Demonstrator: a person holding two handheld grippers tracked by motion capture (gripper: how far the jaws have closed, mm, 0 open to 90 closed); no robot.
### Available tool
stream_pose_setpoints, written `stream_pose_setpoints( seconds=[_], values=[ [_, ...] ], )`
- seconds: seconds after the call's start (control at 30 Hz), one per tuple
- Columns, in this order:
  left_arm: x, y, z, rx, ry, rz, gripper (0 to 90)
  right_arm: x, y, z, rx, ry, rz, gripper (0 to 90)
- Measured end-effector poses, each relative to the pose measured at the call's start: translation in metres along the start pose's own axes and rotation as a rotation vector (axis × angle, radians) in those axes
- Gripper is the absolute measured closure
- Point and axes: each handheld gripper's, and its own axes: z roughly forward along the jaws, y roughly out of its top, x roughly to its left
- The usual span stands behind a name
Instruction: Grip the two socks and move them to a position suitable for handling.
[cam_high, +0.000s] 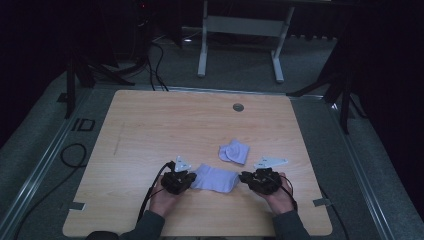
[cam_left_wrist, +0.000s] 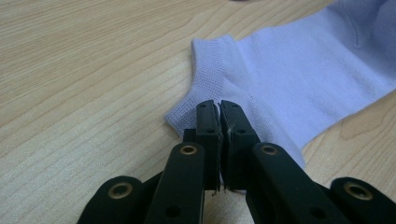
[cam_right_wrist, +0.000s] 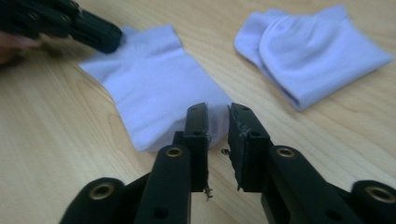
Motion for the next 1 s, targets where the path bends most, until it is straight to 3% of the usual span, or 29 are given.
stream_pose_setpoints(
  seconds=[0.17, 0.33, 0.5, 0.6, 1.0],
  values=[
    [0.0, 0.0, 0.0, -0.001, 0.001, -0.001, 86.8, 0.009, 0.013, -0.017, -0.074, -0.005, -0.018, 73.8],
    [0.0, 0.0, 0.0, -0.001, 0.002, -0.003, 86.7, 0.017, 0.024, -0.006, -0.072, 0.007, -0.033, 75.2],
    [0.0, 0.0, 0.0, -0.003, 0.001, -0.007, 86.6, 0.027, 0.034, 0.02, -0.022, 0.013, -0.063, 79.5],
    [0.0, 0.0, 0.0, -0.002, 0.001, -0.006, 86.5, 0.028, 0.031, 0.034, 0.046, -0.006, -0.07, 86.1],
    [0.0, 0.0, 0.0, -0.002, 0.001, -0.01, 86.5, 0.02, 0.0, 0.029, 0.127, -0.038, -0.039, 89.3]
  ],
)
